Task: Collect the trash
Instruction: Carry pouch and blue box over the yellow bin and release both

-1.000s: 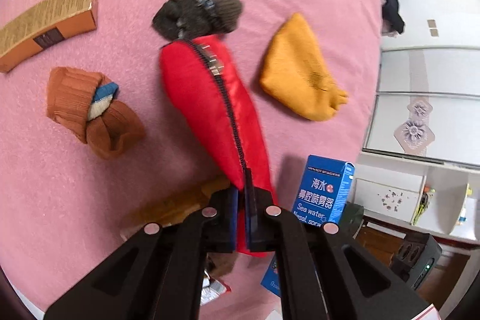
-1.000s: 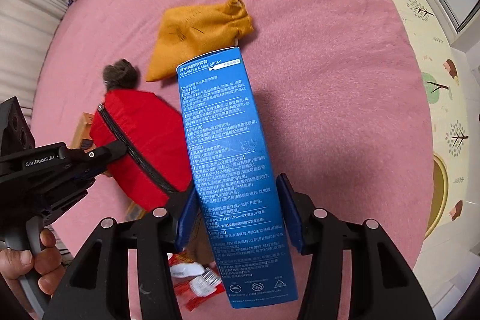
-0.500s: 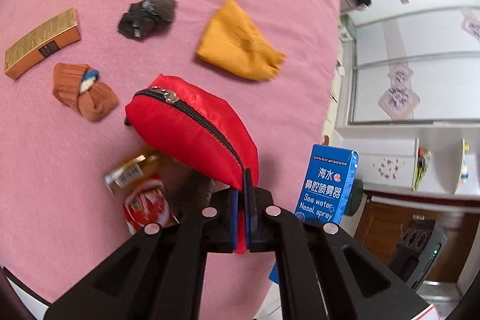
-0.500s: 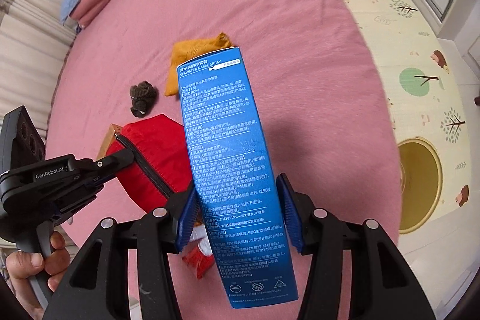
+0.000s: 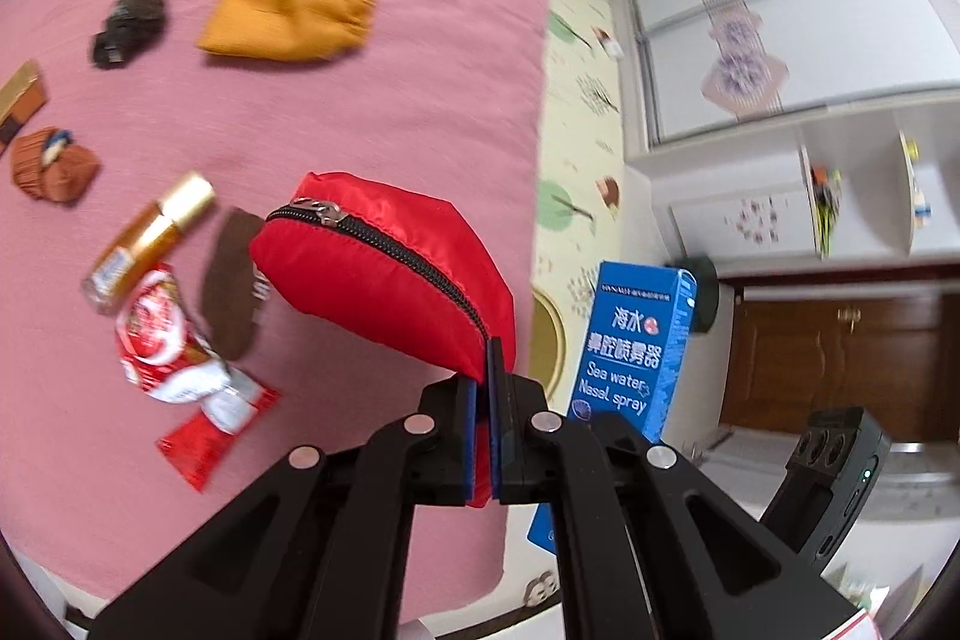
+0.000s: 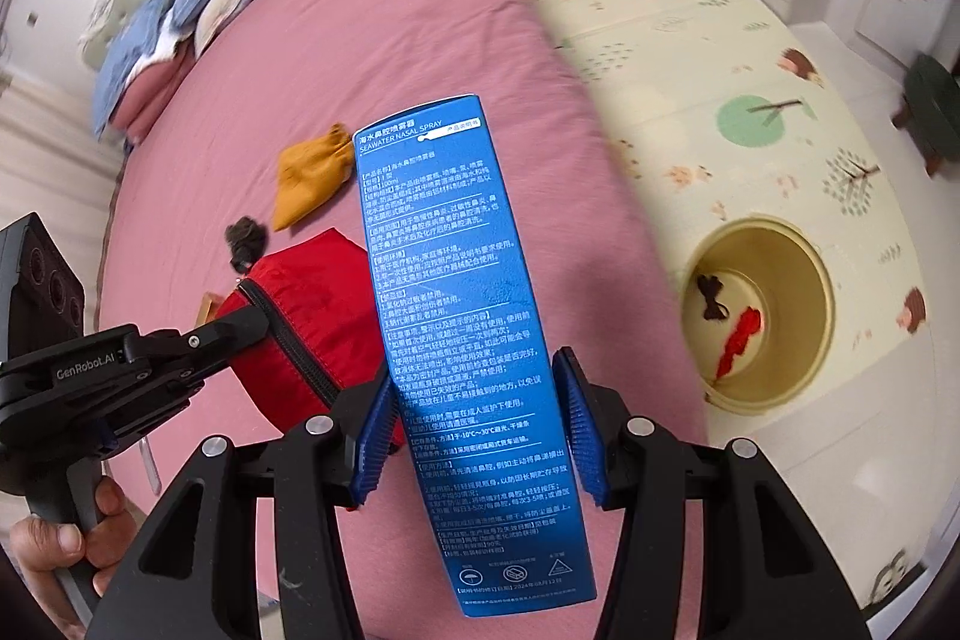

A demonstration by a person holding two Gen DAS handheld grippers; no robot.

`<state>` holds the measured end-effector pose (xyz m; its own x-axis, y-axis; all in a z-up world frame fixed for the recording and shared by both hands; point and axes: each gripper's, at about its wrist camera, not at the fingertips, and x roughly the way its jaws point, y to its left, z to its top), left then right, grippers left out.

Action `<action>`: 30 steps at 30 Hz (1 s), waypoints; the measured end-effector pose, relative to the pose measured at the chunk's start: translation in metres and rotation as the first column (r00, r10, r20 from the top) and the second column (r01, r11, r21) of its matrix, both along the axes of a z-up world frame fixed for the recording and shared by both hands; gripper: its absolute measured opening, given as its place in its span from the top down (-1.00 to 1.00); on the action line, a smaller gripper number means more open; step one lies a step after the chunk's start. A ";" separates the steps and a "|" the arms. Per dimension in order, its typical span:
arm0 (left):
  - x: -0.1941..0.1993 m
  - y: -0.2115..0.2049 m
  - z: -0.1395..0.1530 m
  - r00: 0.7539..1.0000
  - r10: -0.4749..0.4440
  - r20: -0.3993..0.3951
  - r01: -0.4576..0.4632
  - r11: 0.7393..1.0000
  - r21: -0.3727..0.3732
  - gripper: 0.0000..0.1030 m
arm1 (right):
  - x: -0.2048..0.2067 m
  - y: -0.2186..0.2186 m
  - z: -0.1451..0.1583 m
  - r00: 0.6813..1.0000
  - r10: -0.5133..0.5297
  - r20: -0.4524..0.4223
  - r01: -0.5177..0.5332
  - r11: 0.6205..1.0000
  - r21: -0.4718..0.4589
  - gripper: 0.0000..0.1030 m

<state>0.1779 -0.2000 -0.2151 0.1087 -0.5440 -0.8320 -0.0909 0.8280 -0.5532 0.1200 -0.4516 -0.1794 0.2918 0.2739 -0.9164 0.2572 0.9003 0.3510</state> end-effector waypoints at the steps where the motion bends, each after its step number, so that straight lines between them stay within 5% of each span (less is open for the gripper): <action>1: -0.001 -0.010 0.000 1.000 -0.021 -0.003 0.021 1.000 -0.002 0.95 | -0.006 -0.008 0.001 1.000 -0.020 0.001 0.020 1.000 0.001 0.04; 14: -0.021 -0.129 -0.015 0.965 -0.258 -0.042 0.259 0.966 0.011 0.95 | -0.069 -0.102 -0.004 0.974 -0.224 -0.015 0.224 0.975 -0.004 0.04; 30: -0.036 -0.257 -0.064 0.876 -0.469 -0.111 0.476 0.879 0.041 0.95 | -0.121 -0.190 -0.031 0.910 -0.409 -0.067 0.410 0.912 0.007 0.04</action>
